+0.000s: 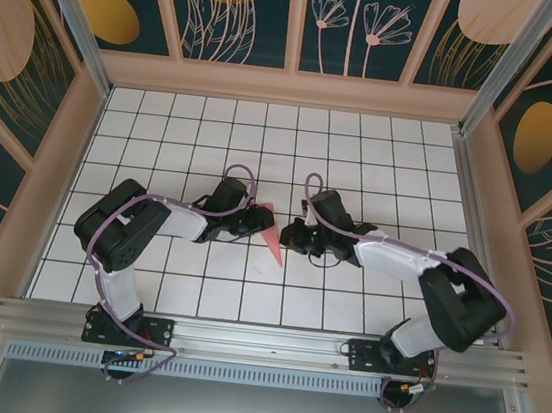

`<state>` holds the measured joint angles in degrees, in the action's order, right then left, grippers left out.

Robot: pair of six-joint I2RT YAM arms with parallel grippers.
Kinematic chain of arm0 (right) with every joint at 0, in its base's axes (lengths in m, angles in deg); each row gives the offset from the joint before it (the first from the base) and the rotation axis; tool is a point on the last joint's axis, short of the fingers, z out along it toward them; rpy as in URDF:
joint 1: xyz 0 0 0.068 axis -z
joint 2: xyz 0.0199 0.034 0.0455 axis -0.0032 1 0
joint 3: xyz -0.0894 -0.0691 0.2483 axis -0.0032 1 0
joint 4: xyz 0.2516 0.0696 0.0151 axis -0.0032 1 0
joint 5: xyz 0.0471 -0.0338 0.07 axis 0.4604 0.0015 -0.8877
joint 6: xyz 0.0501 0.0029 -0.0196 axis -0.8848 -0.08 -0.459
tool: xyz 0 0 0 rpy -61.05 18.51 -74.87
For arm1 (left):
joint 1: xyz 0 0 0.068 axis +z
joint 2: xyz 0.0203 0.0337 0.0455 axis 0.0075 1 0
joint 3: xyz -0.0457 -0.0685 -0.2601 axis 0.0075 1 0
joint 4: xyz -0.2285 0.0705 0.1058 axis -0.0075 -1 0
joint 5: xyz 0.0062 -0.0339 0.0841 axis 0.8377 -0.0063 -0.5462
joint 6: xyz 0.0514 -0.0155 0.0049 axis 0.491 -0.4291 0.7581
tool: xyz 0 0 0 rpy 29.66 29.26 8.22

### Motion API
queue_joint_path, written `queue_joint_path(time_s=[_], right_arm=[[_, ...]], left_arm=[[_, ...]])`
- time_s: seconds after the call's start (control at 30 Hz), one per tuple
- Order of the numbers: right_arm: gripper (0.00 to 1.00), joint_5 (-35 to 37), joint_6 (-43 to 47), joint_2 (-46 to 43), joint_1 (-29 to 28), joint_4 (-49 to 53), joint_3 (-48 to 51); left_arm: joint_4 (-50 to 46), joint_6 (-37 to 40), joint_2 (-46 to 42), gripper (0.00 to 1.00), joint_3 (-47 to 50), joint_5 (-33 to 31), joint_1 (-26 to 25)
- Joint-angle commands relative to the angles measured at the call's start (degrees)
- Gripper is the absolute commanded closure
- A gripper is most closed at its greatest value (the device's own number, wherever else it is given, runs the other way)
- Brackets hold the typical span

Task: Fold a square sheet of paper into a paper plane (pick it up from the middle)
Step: Fold the wing for the fifth time at the center of the table.

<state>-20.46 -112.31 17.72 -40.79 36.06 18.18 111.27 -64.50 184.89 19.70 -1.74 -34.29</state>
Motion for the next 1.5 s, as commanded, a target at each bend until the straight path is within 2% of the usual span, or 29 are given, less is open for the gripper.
queue_joint_path(time_s=[0.0,0.3,0.5,1.17,1.47], right_arm=[[0.93,-5.2,-0.9,4.7,0.0,-4.4,-2.9],[0.93,-7.7,-0.3,11.5,0.0,-6.1,-5.5],[0.93,-8.3,0.1,14.2,0.1,-6.4,-2.1],[0.91,-9.7,-4.0,8.2,0.2,-12.0,10.6],[0.91,-7.5,-3.3,3.9,-0.3,-7.8,13.9]], left_arm=[[-4.8,1.7,3.7,0.70,0.2,-2.1,-0.2],[-5.0,1.7,3.5,0.70,0.5,-2.3,-0.2],[-5.2,1.8,3.6,0.70,0.4,-2.5,-0.1],[-5.6,1.4,3.7,0.72,1.1,-4.5,-0.1],[-5.9,1.7,3.6,0.72,1.0,-4.5,-0.1]])
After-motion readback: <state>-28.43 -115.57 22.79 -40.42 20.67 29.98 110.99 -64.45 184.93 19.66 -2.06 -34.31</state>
